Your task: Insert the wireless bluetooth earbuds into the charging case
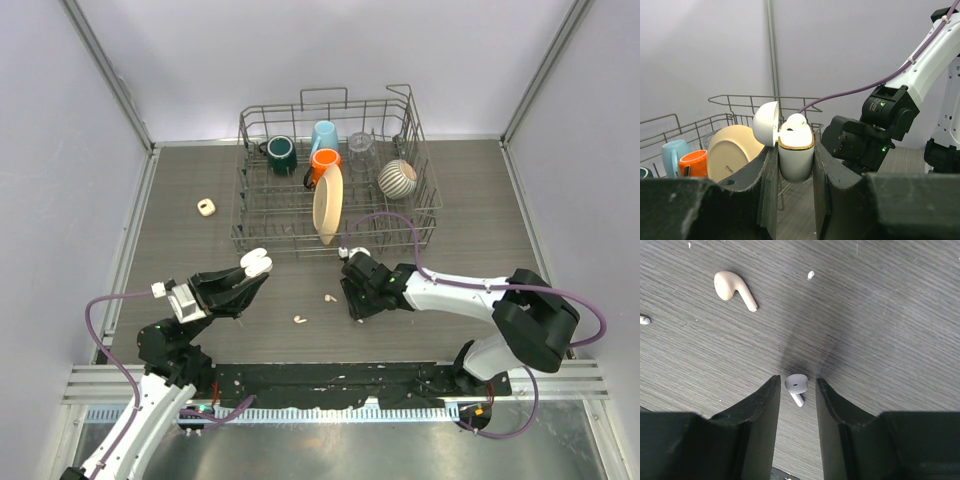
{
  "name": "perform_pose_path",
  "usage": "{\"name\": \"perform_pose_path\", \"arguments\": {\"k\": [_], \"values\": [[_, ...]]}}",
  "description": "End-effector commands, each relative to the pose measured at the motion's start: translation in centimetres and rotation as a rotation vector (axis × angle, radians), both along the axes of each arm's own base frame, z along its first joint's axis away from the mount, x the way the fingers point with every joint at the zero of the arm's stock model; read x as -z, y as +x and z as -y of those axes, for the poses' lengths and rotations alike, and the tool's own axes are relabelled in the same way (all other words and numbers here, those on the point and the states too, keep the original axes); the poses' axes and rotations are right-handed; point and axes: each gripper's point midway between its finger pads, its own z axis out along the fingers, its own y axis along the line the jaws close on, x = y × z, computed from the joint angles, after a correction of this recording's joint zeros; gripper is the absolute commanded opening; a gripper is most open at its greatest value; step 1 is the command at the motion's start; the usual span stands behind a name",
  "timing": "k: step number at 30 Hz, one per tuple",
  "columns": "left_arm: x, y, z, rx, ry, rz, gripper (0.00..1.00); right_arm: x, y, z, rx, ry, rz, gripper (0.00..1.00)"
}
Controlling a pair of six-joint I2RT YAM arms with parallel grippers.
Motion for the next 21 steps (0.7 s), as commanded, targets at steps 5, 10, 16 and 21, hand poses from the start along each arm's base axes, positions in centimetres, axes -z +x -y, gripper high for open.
{"name": "perform_pose_path", "arguments": {"k": [5,10,16,21], "values": [[-1.4,-0.4,-0.3,-0.007,-0.024,0.037,0.0,0.1,0.3,0.1,0.05,-0.006,0.007,0.35],[-1.4,-0.3,-0.4,-0.011,-0.025,0.035,0.0,0.0,0.6,0.4,0.143,-0.006,0.009,0.28],[-1.8,-0.4,-0.4,-0.012,-0.032,0.04,0.0,0.3,0.9,0.3,0.429,0.091,-0.023,0.23],[-1.9,-0.5,-0.5,-0.011,-0.033,0.04,0.0,-0.1,1.1,0.6,0.415,0.075,0.011,0.46]]}}
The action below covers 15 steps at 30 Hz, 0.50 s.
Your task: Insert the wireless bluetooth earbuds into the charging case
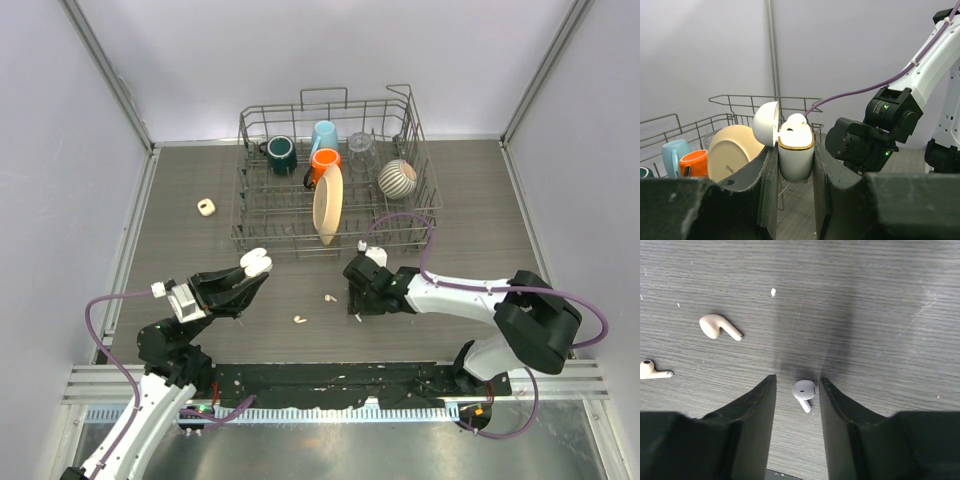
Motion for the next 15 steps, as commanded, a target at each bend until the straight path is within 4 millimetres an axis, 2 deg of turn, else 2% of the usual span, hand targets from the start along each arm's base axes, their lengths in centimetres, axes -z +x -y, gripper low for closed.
{"name": "perform_pose_path", "arguments": {"k": [1,7,15], "values": [[-1.8,-0.5,-0.4,-0.01,-0.029,0.041,0.0,-0.3,0.5,0.8,0.053,-0.024,0.047,0.49],[-1.8,-0.5,-0.5,-0.01,-0.031,0.041,0.0,-0.7,0.8,0.7,-0.023,-0.06,0.081,0.5],[-1.6,-0.4,-0.4,-0.008,-0.028,0.033,0.0,-0.6,0.3,-0.6,-0.18,-0.072,0.093,0.48]]}}
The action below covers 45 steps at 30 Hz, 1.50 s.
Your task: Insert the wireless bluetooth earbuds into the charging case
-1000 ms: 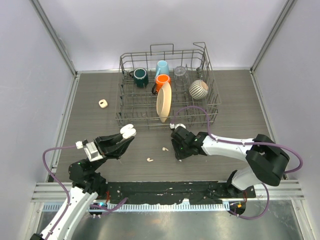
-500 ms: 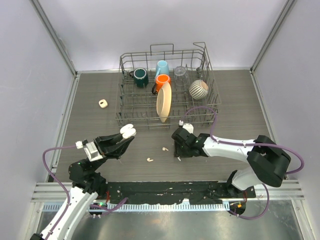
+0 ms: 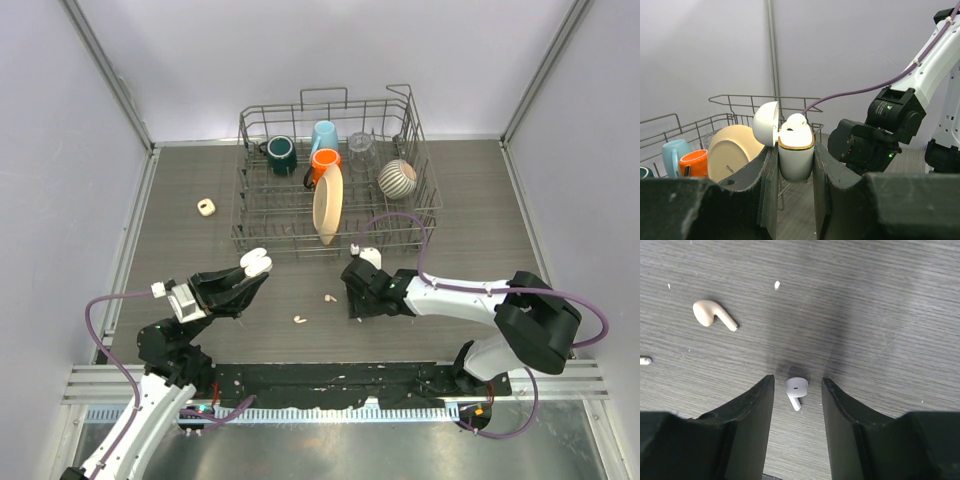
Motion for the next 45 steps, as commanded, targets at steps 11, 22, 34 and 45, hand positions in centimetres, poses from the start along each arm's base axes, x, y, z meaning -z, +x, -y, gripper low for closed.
{"name": "perform_pose_path", "arguments": {"k": [11,22,34,45], "values": [[-1.6,-0.2,-0.4,-0.012,-0.027,0.03,0.0,-0.5,0.4,-1.0,-0.1,-0.026,0.042,0.38],[-1.6,-0.2,-0.2,-0.002,-0.024,0.031,0.0,-0.4,0.6,-0.9,-0.101,-0.045,0.036,0.39],[-1.6,-0.2,-0.1,0.002,-0.025,0.028,0.0,-0.8,0.6,-0.6,-0.09,-0.044,0.046,0.24],[-1.6,-0.3,-0.1,0.005,-0.026,0.028,0.0,-1.7,0.8,-0.6,-0.08,-0.028,0.065,0.22]]}}
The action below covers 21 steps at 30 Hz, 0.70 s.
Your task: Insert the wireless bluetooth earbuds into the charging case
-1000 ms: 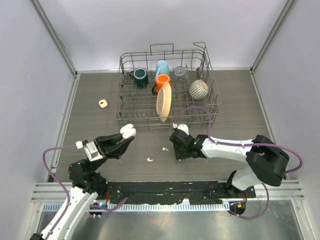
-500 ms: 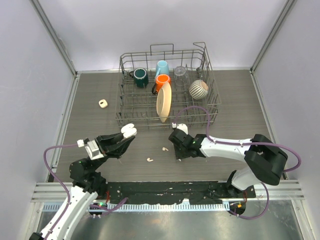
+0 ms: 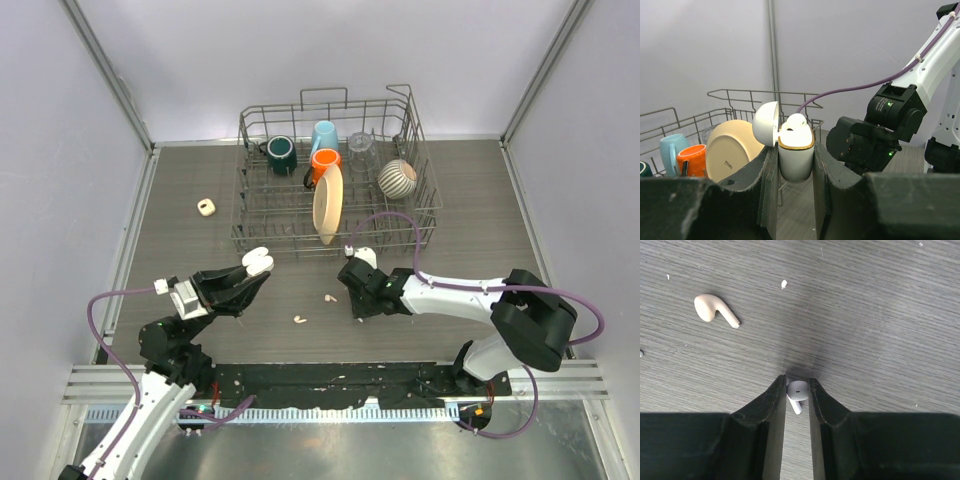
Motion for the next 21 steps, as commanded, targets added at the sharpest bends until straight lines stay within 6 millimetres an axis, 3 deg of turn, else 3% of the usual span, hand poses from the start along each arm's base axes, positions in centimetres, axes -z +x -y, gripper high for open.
{"name": "perform_pose_path", "arguments": {"k": [1,4,9,21], "values": [[-1.98,-0.68,-0.32,0.003,-0.035,0.05,0.0,-1.54,0.7,-0.5,0.007,0.025,0.046,0.25],[-1.94,-0.68,-0.3,0.004,-0.034,0.049,0.0,-1.15,0.49,-0.24,0.008,0.016,0.037,0.36],[-1.95,-0.67,-0.31,0.004,-0.035,0.048,0.0,-1.18,0.4,-0.22,0.008,0.02,0.035,0.41],[-1.81,-0.58,-0.28,0.004,-0.034,0.044,0.0,-1.05,0.12,-0.24,0.011,0.027,0.021,0.36]]}}
